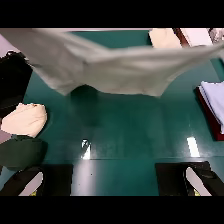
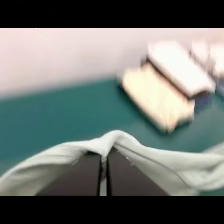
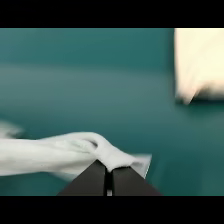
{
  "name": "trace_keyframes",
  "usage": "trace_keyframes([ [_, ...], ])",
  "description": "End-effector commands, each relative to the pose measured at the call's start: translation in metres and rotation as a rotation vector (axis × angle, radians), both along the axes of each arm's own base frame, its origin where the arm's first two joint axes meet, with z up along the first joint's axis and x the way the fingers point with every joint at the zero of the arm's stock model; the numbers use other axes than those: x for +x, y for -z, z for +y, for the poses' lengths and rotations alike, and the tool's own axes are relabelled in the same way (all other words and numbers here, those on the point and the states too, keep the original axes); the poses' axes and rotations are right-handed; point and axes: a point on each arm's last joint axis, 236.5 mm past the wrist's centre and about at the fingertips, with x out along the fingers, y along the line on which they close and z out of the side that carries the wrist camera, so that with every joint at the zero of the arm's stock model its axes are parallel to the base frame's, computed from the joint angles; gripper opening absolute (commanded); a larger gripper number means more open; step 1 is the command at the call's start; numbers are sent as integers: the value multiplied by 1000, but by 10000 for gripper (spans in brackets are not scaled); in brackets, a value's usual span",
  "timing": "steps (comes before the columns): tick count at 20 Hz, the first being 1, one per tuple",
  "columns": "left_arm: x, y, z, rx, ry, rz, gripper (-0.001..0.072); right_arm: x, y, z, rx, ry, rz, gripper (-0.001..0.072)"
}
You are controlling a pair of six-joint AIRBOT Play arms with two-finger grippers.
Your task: Fold the shirts.
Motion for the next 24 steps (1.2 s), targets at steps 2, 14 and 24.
trace_keyframes([
  [2, -114, -114, 9, -39, -51, -378, 24, -73, -107, -15, -120, 139, -247, 18],
  [14, 119, 207, 6, -22, -13, 672, 25, 72, 144, -44, 23, 94, 558, 17],
  [24, 234, 461, -1, -119, -8, 1119, 25, 176, 362, -25, 98, 35, 973, 17],
])
